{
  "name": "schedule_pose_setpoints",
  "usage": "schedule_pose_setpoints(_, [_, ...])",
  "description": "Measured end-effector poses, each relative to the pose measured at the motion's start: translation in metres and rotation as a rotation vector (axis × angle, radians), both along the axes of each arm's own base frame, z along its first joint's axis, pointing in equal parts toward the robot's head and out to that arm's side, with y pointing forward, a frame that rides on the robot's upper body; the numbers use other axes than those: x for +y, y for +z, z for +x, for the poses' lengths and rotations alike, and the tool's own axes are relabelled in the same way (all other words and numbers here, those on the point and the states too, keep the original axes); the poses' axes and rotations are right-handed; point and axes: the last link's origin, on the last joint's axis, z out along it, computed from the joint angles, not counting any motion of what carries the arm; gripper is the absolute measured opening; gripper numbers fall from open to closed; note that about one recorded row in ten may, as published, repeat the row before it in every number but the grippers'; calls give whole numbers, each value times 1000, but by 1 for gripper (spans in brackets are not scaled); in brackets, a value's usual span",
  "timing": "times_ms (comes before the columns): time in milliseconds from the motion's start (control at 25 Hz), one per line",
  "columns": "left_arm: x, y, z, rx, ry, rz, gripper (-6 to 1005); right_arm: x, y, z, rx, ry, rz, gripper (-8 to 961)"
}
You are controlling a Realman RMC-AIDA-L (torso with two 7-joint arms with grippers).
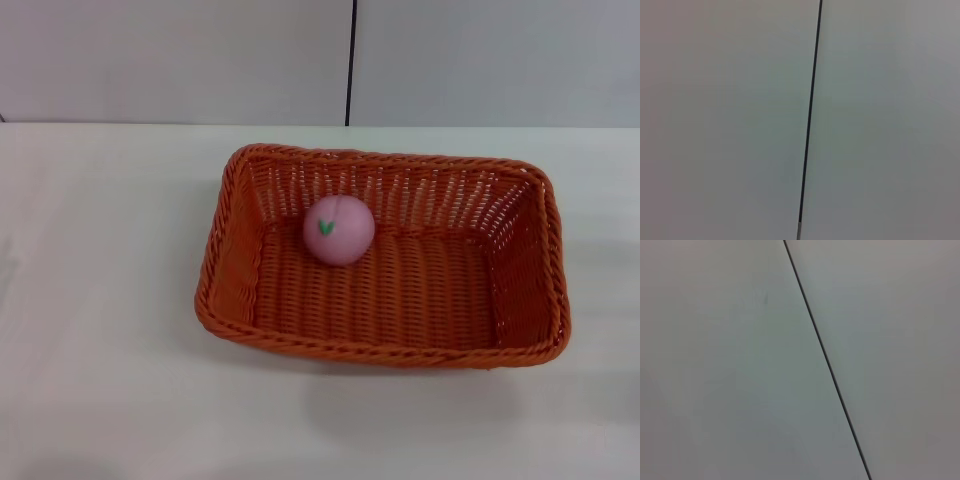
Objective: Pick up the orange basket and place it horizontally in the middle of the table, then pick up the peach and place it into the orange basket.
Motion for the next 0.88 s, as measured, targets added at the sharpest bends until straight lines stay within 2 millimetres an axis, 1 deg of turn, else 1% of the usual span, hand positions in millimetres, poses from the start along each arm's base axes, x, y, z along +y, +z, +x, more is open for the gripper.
schedule_pose_setpoints(120, [0, 1, -1, -30, 18, 42, 800, 5, 2, -4, -18, 19, 9, 607])
schedule_pose_setpoints(400, [3, 2, -2, -35, 30, 53, 800, 8, 3, -6, -82, 7, 21, 607])
schedule_pose_setpoints(560, [-3, 0, -2, -49, 39, 58, 800, 11, 2, -8, -89, 12, 24, 607])
schedule_pose_setpoints(720, [-6, -3, -2, -69, 42, 61, 800, 18, -3, -10, -71, 6, 3, 607])
schedule_pose_setpoints(880, [-7, -4, -2, -74, 43, 62, 800, 20, -9, -8, -56, -19, -20, 607])
